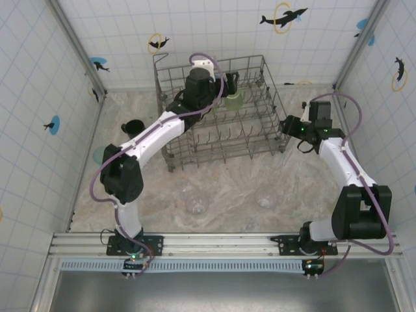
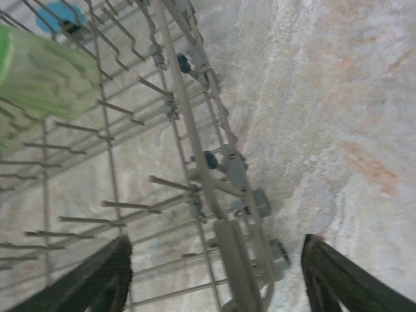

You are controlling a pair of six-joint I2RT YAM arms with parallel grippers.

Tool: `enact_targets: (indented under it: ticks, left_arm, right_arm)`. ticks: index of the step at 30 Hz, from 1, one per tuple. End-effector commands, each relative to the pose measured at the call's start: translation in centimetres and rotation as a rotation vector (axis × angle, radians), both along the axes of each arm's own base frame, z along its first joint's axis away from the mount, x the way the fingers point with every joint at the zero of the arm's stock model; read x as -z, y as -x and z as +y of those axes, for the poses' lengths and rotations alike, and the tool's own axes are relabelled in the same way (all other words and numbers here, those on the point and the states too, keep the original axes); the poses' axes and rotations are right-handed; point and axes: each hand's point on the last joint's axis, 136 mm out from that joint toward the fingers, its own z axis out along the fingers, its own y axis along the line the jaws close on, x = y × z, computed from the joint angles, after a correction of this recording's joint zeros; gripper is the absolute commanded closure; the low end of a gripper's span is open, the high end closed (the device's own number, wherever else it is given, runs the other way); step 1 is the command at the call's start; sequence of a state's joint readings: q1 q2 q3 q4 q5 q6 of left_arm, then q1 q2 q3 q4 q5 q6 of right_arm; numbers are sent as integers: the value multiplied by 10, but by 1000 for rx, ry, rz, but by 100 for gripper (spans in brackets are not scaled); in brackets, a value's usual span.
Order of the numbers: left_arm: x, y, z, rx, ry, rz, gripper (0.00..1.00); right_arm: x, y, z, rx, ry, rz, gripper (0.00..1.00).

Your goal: Load the cups into the dish rack

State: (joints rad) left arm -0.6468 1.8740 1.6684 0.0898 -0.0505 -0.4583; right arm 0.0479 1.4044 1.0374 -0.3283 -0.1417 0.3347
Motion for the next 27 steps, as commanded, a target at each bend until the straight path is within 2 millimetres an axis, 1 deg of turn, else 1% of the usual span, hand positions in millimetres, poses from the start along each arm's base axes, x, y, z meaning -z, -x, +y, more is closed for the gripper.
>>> enact_targets:
  ticks: [1, 2, 5, 7, 9, 15, 22, 27]
  left_arm:
    - [-19, 28, 11, 17, 47, -27, 2]
    - [-18, 35, 18, 10, 51, -28, 2]
    - [-18, 51, 37, -18, 55, -41, 2]
    - [-17, 60, 48, -38, 53, -46, 2]
    - [-14, 67, 56, -49, 45, -46, 2]
    - [-2, 78, 67, -56, 20, -29, 2]
    - [4, 88, 72, -48, 12, -17, 2]
    - [10, 92, 76, -53, 0, -3, 2]
  right_arm:
    - [-3, -8, -6, 24, 63, 21, 39]
    - [-2, -8, -5, 23, 71, 31, 43]
    - [2, -7, -2, 15, 93, 50, 50]
    - [4, -5, 1, 14, 107, 58, 51]
    - [7, -1, 3, 14, 123, 73, 54]
    - [18, 17, 10, 4, 159, 119, 58]
    - [17, 43, 15, 11, 153, 115, 60]
    - [21, 63, 22, 1, 146, 124, 62]
